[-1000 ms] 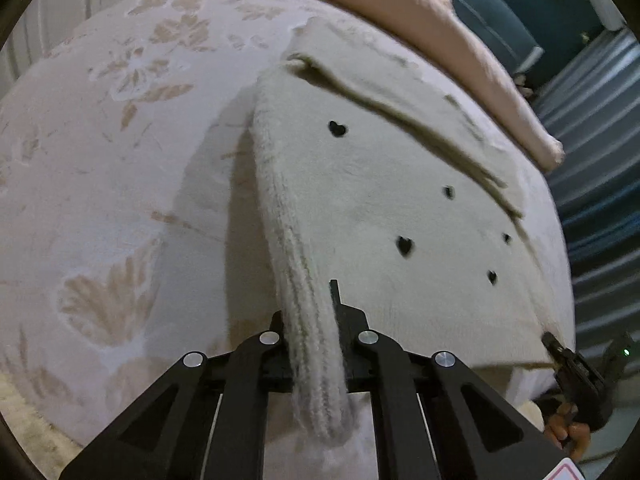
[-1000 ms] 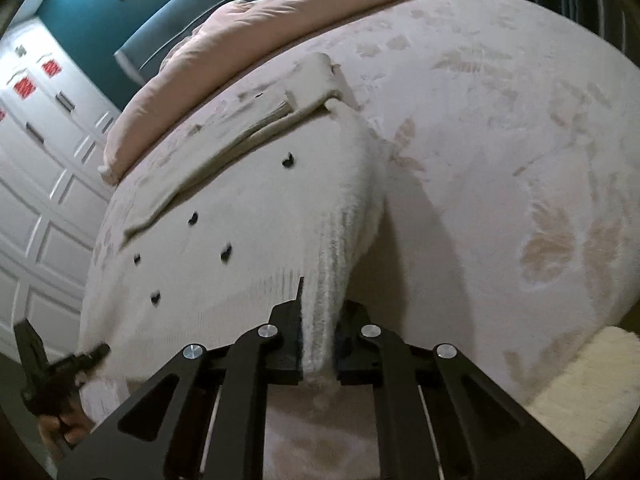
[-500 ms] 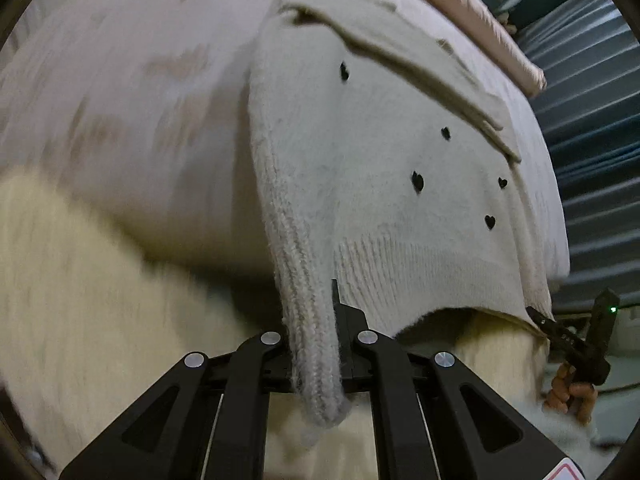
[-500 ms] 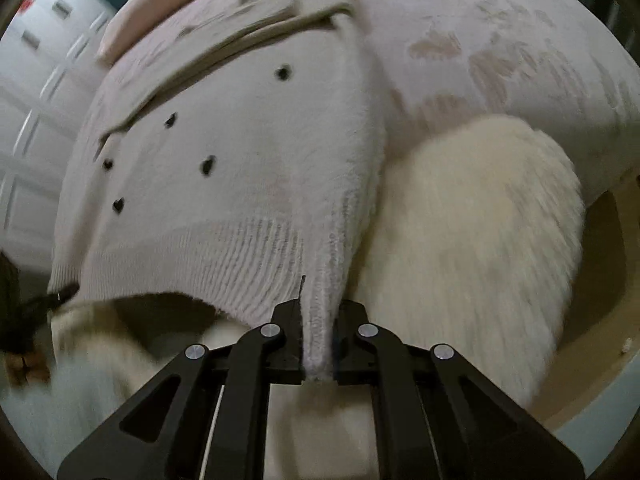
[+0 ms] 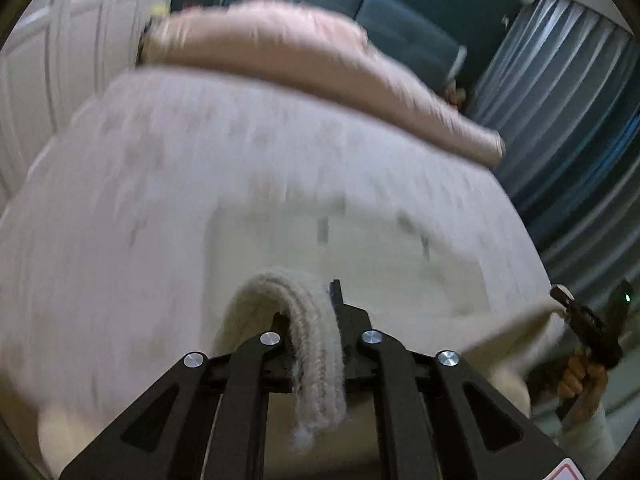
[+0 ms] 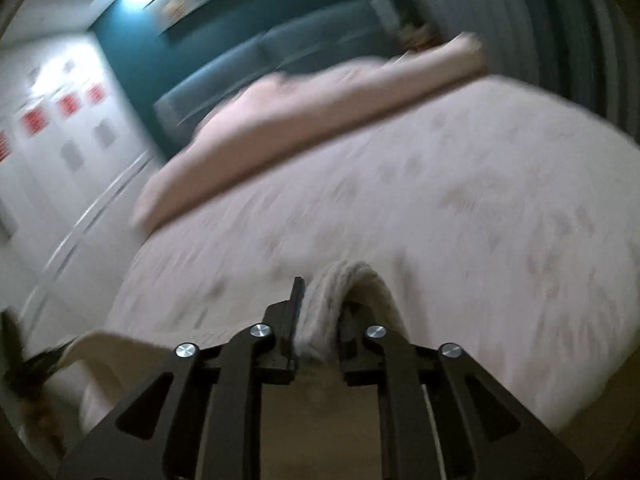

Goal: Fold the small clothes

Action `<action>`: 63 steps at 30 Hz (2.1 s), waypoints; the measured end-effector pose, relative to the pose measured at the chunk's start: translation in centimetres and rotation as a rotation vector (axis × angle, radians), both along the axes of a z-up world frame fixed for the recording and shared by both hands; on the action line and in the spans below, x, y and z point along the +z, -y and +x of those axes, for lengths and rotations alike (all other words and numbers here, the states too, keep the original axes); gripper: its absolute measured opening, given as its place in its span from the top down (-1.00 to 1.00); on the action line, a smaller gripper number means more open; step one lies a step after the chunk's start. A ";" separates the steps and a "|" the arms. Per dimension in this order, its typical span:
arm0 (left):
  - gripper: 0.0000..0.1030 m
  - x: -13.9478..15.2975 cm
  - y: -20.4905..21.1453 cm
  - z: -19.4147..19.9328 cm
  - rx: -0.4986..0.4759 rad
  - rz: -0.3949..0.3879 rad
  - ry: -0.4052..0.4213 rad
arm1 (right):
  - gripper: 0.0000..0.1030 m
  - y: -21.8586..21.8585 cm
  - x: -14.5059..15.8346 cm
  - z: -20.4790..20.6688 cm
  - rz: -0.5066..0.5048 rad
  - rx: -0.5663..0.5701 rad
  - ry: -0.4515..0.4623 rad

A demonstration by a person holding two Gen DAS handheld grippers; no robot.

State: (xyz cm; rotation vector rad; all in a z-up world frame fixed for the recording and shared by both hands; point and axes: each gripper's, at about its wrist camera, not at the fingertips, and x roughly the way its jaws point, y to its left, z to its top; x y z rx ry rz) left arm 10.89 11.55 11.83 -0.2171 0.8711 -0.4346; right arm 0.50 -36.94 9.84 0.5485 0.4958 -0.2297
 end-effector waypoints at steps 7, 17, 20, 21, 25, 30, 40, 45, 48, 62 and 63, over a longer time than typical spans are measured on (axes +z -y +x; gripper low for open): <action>-0.54 3.5 0.3 4.3 0.305 0.035 0.215 | -0.64 -1.5 3.6 -1.5 0.023 -0.210 0.244; -0.69 -9.0 -3.4 1.5 0.320 0.028 -0.145 | -0.64 -0.2 -10.1 -3.1 0.005 -0.161 -0.347; -0.69 -12.3 -2.5 2.3 0.342 -0.051 -0.261 | -0.64 0.4 -13.0 -3.0 0.167 -0.170 -0.376; -0.69 -12.9 -2.1 2.5 0.340 -0.061 -0.272 | -0.64 0.7 -13.8 -2.8 0.221 -0.168 -0.375; -0.69 -14.6 -0.6 3.6 0.325 -0.082 -0.319 | -0.65 0.7 -15.5 -1.6 0.331 -0.189 -0.380; -0.42 -16.1 -0.4 4.2 0.366 -0.105 -0.392 | -0.62 0.7 -15.4 0.2 0.392 -0.212 -0.354; 0.70 -11.2 -2.2 0.6 0.242 -0.196 -0.355 | 0.58 -0.7 -10.7 0.9 0.459 0.047 -0.284; 0.70 -9.4 -4.6 -5.6 0.201 -0.089 -0.395 | 0.55 -3.4 -9.1 -6.2 0.364 0.147 -0.422; 0.54 -11.8 -7.1 -9.3 0.218 -0.074 -0.496 | 0.42 -5.5 -12.1 -9.6 0.194 0.147 -0.621; -0.45 -6.8 -2.6 0.7 0.182 0.019 -0.162 | -0.36 -5.2 -7.6 0.6 -0.154 0.076 -0.369; -0.45 -7.8 -1.8 2.3 0.165 0.009 -0.173 | -0.40 -5.0 -8.3 1.6 -0.127 0.054 -0.369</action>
